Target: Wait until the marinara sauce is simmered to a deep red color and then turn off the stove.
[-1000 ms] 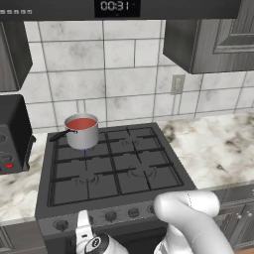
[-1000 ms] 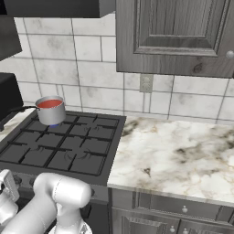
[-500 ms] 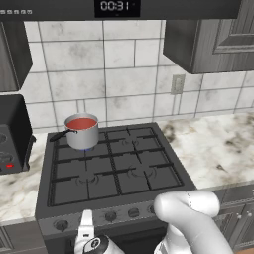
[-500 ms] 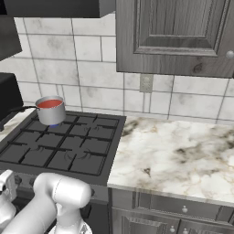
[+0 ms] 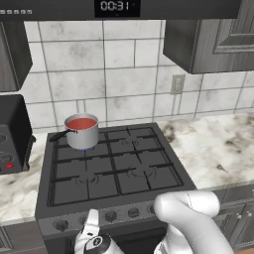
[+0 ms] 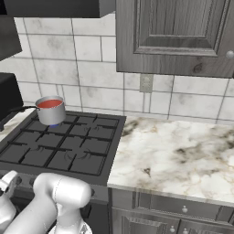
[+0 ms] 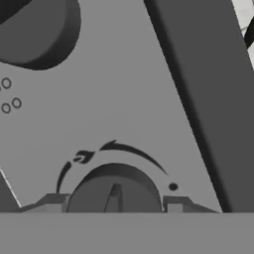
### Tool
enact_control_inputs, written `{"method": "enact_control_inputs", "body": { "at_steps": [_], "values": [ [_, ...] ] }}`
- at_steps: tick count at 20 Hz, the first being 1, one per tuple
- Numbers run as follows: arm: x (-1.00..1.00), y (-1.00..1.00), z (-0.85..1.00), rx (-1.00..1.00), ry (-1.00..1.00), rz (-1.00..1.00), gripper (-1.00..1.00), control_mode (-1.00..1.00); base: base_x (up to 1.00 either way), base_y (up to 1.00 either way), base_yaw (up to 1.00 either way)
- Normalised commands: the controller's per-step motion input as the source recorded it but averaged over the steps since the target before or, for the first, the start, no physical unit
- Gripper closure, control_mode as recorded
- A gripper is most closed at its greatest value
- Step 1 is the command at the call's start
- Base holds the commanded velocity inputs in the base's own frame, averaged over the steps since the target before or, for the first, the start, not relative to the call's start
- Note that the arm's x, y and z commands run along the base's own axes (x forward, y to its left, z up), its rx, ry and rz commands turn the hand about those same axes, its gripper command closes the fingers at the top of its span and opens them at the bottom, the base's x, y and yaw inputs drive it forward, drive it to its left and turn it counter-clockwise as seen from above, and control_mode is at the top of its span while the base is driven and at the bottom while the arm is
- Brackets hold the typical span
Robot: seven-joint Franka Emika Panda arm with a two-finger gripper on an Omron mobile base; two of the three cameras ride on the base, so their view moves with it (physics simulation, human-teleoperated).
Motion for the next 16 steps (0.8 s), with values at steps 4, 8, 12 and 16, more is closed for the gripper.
{"method": "enact_control_inputs", "body": {
  "at_steps": [4, 8, 12, 16],
  "values": [
    [0.0, -0.22, -0.03, 0.37, 0.0, -0.11, 1.0, -1.0, 0.0, 0.0, 0.0],
    [0.0, -0.2, -0.01, 0.36, 0.01, -0.11, 1.0, -1.0, 0.0, 0.0, 0.0],
    [0.0, -0.23, -0.01, 0.36, 0.0, -0.1, 1.0, -1.0, 0.0, 0.0, 0.0],
    [0.0, -0.22, -0.04, 0.36, 0.0, -0.1, 1.0, -1.0, 0.0, 0.0, 0.0]
  ]
}}
